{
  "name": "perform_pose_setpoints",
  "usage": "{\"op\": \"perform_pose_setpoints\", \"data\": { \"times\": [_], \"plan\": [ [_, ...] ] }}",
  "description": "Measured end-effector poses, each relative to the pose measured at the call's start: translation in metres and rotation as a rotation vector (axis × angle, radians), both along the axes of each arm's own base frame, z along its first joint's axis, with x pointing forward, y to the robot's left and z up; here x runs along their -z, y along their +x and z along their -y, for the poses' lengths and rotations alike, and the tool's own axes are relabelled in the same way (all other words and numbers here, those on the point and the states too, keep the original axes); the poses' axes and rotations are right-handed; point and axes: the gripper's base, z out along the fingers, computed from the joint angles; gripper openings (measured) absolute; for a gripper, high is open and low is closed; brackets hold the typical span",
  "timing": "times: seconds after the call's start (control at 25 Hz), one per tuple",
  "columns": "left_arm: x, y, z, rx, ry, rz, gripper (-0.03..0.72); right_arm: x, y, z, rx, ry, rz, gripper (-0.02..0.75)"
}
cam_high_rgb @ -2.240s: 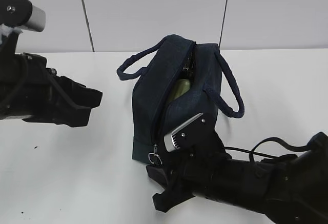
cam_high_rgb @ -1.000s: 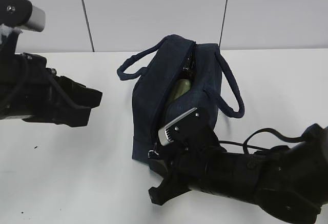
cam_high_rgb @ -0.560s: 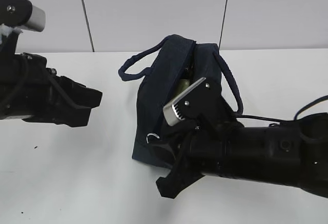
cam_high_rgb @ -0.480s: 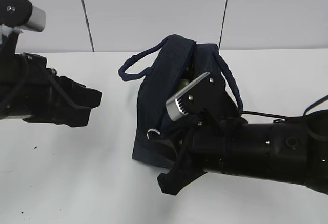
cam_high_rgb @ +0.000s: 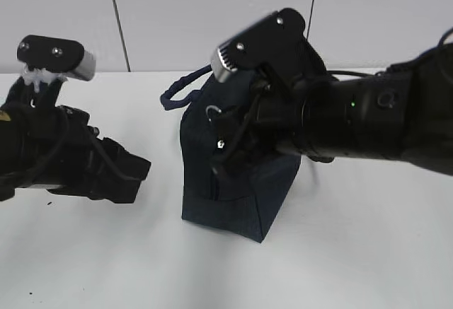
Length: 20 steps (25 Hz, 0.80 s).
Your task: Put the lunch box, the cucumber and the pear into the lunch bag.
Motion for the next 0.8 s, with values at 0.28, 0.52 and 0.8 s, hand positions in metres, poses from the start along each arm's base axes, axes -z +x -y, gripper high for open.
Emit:
{"op": "perform_pose_setpoints", "data": {
  "times": [0.28, 0.52, 0.8],
  "plan": [
    [0.009, 0.008, 0.002, -0.027, 0.015, 0.010, 0.239, -0.019, 0.010, 0.000, 0.039, -0.045, 0.042, 0.005],
    [0.009, 0.008, 0.005, -0.001, 0.031, 0.042, 0.240, -0.018, 0.010, 0.000, 0.045, -0.056, 0.040, 0.006],
    [-0.004, 0.000, 0.028, 0.141, 0.056, 0.142, 0.243, -0.018, 0.010, 0.001, 0.048, -0.056, 0.038, 0.006]
  ]
}}
